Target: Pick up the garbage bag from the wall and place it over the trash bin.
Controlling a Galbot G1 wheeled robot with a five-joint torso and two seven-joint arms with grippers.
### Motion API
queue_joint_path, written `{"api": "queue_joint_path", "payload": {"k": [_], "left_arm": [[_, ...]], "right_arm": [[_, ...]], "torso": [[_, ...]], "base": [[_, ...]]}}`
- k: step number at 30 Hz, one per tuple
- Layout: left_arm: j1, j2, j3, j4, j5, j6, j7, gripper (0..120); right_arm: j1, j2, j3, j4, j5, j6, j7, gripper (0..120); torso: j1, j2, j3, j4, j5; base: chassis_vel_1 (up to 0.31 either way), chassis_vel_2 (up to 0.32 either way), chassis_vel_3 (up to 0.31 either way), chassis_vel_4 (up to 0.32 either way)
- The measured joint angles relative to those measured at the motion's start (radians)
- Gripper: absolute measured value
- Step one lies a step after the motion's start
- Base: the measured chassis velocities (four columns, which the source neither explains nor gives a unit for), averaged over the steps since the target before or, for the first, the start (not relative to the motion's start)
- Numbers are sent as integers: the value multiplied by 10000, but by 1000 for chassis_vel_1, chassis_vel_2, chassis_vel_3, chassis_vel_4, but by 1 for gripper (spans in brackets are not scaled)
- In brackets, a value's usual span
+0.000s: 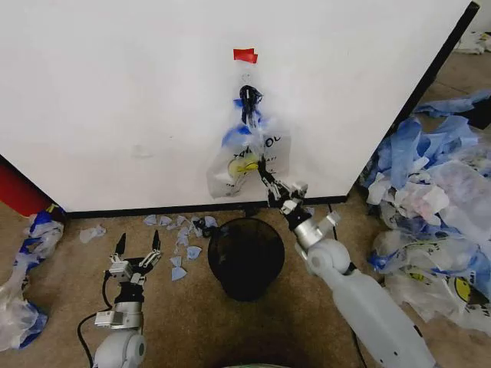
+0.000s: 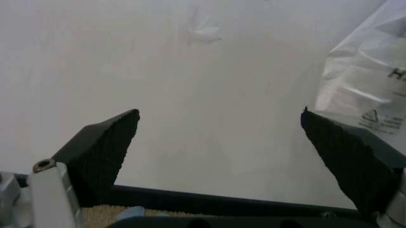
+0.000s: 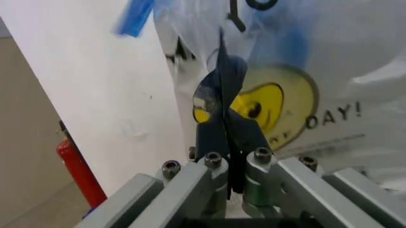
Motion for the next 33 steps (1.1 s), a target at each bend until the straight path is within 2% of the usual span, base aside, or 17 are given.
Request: {"api": "queue_joint_path", "payload": {"k": [33], "left_arm": [[9, 101, 70, 44, -235, -149, 55, 100]], "right_arm": [[-1702, -237, 172, 26, -925, 523, -248, 0]], "torso": [[0, 0, -1, 0, -1]], "base": [[0, 0, 0, 0]]}}
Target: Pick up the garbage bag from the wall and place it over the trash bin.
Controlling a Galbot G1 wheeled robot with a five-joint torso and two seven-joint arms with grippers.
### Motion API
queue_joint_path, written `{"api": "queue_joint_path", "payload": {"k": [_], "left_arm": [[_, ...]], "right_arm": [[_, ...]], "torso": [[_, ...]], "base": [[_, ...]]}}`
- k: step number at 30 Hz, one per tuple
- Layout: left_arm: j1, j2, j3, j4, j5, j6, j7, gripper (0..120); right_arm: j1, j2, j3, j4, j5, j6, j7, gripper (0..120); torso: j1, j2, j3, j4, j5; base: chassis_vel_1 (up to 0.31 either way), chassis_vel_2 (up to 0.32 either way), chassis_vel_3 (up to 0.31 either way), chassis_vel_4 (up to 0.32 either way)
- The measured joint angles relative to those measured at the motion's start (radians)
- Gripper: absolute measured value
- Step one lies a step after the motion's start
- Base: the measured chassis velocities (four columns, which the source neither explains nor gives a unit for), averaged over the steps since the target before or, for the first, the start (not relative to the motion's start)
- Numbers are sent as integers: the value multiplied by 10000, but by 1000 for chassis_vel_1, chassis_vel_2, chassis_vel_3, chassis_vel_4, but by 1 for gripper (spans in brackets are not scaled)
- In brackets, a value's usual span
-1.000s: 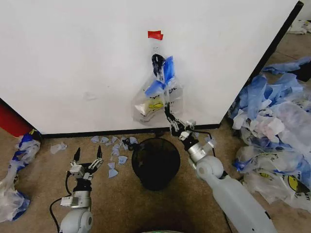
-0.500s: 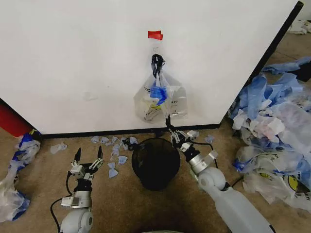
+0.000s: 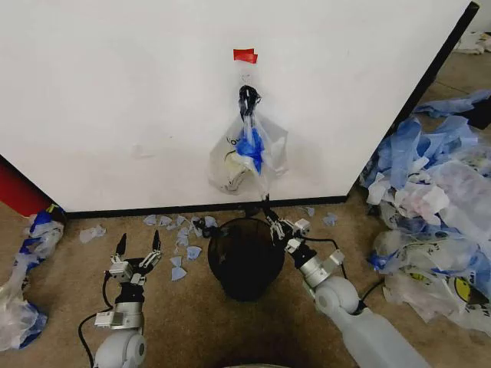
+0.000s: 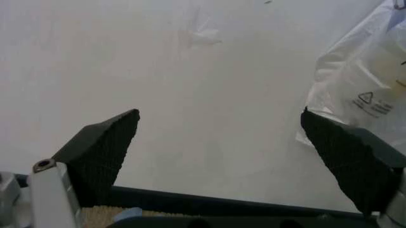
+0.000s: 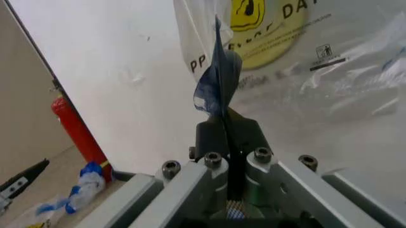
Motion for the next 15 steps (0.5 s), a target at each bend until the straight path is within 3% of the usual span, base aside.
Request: {"api": "queue_joint_path", "payload": {"k": [15], "left_arm": [[-37, -10, 5, 26, -29, 0, 4, 100]], "right_arm": [[-280, -24, -88, -184, -136, 151, -115, 0]], "torso": [[0, 0, 0, 1, 1]], "base": [[0, 0, 0, 0]]}}
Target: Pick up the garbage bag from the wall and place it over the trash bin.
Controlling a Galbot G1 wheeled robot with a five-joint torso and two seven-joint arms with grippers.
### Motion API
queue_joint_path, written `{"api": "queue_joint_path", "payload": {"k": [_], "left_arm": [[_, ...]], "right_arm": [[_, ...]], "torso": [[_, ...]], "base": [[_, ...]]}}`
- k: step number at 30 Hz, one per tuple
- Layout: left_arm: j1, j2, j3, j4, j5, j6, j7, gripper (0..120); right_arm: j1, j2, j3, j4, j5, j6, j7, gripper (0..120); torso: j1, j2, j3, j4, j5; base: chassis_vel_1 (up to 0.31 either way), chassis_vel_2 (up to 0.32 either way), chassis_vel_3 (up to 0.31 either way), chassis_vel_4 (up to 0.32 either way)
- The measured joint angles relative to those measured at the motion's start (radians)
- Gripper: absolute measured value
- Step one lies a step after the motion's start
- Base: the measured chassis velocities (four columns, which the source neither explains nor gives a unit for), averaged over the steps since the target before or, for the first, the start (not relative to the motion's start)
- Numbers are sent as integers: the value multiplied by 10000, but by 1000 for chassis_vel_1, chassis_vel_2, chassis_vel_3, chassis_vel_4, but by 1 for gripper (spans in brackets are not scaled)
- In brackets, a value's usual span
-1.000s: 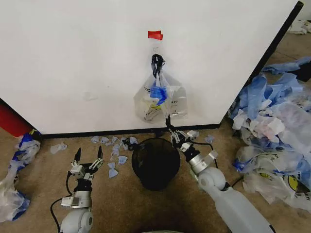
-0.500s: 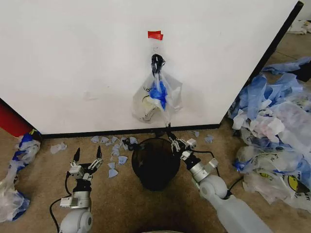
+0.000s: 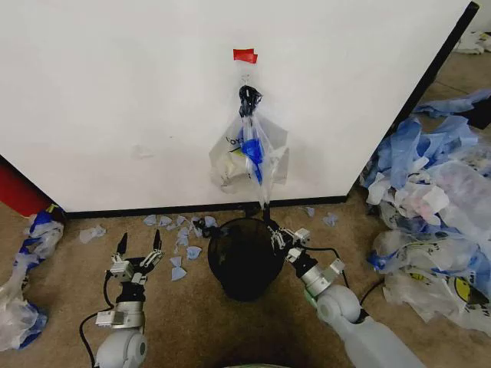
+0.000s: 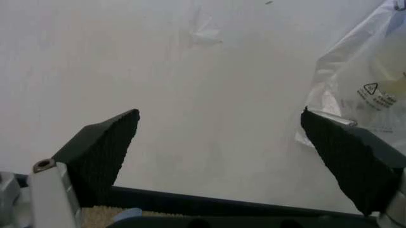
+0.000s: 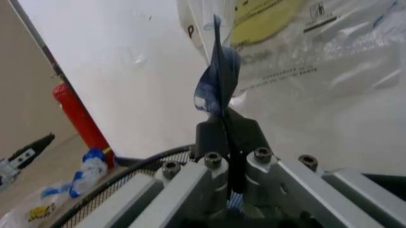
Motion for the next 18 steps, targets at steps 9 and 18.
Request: {"api": "queue_joint_path", "payload": {"k": [9, 18], "left_arm": [[-52, 4, -5, 76, -32, -7, -4, 100], [-47, 29, -32, 89, -101, -31, -7, 100]], "right_arm": [[-190, -16, -58, -164, -110, 157, -78, 0], [-304, 13, -33, -163, -148, 184, -84, 0]], "torso": [[0, 0, 0, 0, 0], [0, 0, 0, 0, 0]], "base": [[0, 0, 0, 0], [0, 0, 0, 0]]}}
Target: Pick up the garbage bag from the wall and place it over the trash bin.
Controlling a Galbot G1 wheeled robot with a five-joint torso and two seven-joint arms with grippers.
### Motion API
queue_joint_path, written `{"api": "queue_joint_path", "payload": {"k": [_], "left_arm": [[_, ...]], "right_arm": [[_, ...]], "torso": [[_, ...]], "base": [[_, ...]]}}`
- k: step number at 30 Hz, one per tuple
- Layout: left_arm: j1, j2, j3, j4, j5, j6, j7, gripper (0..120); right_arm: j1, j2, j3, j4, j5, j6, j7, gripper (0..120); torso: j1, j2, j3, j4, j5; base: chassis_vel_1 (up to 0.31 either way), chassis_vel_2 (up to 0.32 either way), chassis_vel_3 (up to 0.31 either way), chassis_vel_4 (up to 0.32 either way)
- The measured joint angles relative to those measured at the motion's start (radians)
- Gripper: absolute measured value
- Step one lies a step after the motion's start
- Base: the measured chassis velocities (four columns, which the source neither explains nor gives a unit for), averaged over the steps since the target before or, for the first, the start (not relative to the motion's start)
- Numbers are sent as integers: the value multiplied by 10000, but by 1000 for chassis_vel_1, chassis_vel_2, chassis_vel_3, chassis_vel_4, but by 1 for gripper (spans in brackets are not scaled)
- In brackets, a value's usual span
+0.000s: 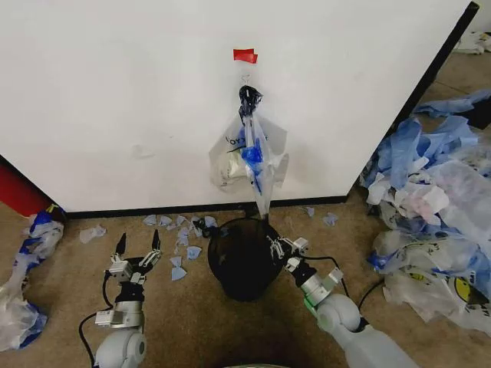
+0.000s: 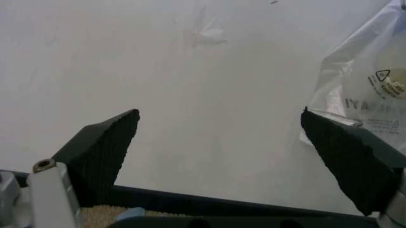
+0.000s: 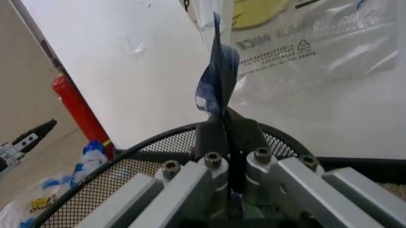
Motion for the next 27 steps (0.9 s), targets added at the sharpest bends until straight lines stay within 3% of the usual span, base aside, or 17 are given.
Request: {"api": "queue_joint_path", "payload": {"k": [27], "left_arm": [[192, -20, -74, -181, -28, -117, 8, 100]], "right_arm": [[838, 285, 242, 650, 55, -448, 353, 0]], "torso": [[0, 0, 0, 0, 0]], "base": [[0, 0, 0, 0]]}}
